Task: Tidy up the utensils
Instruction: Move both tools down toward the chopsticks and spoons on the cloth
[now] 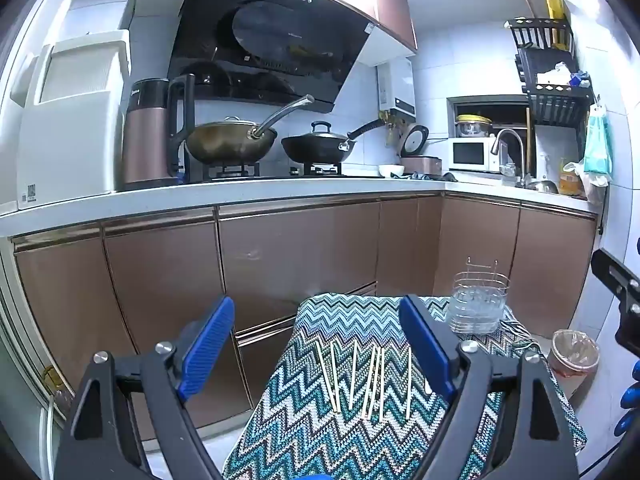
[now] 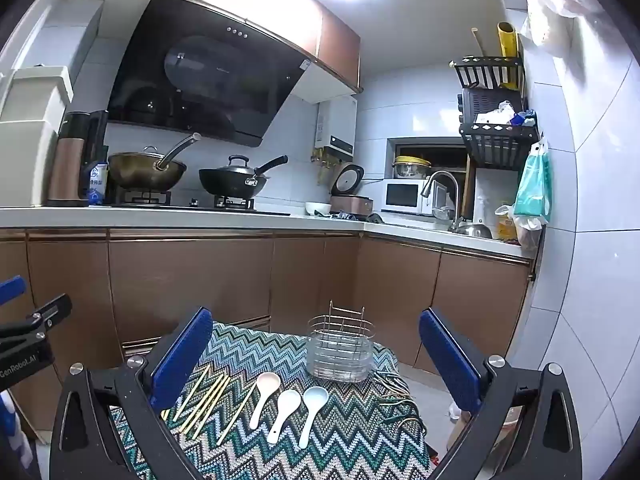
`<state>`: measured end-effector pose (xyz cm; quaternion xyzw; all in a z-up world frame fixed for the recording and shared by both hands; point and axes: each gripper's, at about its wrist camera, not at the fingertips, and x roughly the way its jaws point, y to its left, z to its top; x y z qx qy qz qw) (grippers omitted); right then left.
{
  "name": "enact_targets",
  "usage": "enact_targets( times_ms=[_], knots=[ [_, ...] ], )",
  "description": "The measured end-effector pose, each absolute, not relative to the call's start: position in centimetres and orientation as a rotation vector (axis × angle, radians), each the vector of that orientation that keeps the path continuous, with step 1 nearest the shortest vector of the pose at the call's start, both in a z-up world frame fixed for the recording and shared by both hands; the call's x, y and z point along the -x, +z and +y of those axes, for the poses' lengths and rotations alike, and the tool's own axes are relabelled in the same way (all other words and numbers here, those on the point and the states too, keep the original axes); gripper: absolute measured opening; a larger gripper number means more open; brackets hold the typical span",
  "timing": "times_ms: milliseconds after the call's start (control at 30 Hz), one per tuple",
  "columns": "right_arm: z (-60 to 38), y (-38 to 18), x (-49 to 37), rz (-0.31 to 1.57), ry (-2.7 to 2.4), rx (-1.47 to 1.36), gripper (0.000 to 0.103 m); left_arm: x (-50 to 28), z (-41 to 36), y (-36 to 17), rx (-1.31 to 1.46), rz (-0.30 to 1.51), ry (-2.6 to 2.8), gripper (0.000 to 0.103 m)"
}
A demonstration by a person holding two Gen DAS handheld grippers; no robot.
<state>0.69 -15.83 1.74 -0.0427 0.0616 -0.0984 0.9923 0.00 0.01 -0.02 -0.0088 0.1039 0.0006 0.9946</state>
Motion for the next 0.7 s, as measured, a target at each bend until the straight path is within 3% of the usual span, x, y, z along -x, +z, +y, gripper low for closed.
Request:
enact_targets(
  times_ms=[700],
  knots=[
    [-16.1,2.2,0.0,0.131,-0.21,0.055,0.103,0.4,0.5,1.0,0.012,0.216,0.025,0.084]
  ],
)
